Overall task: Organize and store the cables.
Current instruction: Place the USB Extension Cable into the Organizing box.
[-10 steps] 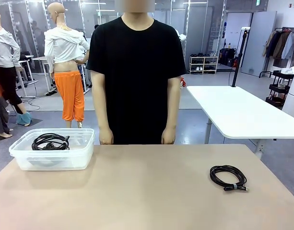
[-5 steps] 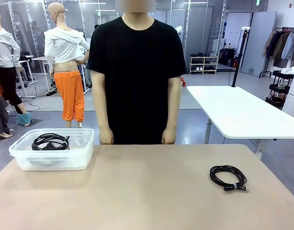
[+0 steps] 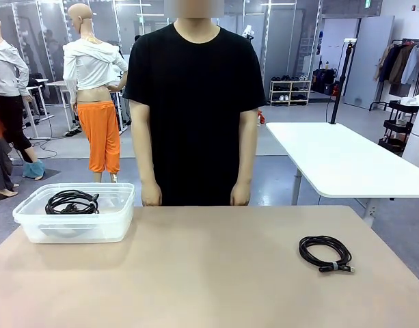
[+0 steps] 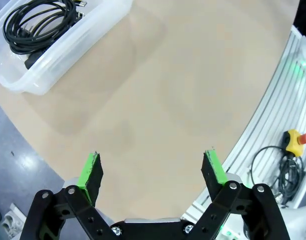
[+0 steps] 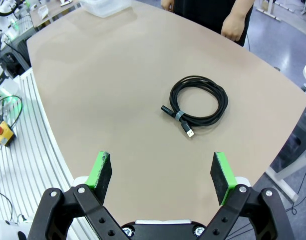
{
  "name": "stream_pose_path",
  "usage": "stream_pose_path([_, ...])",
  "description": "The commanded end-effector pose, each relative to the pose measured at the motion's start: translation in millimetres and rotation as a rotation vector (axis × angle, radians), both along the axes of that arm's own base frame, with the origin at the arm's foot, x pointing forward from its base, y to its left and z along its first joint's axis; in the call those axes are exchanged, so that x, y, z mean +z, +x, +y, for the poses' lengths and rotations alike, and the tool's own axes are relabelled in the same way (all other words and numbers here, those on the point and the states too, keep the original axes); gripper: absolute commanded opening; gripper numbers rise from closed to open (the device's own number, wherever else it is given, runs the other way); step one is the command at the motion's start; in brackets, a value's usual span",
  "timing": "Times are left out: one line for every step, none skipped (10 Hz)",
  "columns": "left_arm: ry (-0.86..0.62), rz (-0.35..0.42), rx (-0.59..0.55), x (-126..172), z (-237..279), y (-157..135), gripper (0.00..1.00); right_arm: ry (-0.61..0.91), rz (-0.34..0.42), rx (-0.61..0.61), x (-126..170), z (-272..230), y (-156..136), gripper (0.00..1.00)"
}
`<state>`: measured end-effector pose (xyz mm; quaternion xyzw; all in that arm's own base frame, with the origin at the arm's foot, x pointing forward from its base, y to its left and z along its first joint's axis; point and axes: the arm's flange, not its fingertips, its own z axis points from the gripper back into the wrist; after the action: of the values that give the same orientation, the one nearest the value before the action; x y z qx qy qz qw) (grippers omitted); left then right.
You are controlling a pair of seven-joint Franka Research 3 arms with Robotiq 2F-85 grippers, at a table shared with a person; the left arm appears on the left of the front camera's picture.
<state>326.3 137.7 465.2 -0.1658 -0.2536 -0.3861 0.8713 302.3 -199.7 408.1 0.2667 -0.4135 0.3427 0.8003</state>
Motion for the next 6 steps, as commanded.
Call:
stream_pose_path([-0.007, -0.005, -0.006, -3, -2, -2, 1.0, -0.175, 0.054, 0.102, 38, 54, 14, 1.0])
stream_pose_path([-0.007, -0.005, -0.006, -3, -2, -2, 1.0, -0.39, 0.064, 0.201, 43, 84, 38, 1.0])
stream_pose_path([-0.007, -0.005, -0.006, -3, -2, -2, 1.0, -0.495, 0.069, 0.336, 44, 111, 59, 1.0])
stream_pose_path([-0.007, -0.005, -0.006, -3, -2, -2, 1.0, -0.609, 0.104, 0.445, 40, 134, 76, 1.0])
stream_pose_path([-0.007, -0.005, -0.006, -3, -2, -2, 1.0, -0.679, 0.132, 0.549, 32, 155, 91, 1.0])
stream_pose_path([-0.007, -0.005, -0.006, -3, -2, -2, 1.0, -0.72, 0.175, 0.596, 20, 170, 109, 1.0])
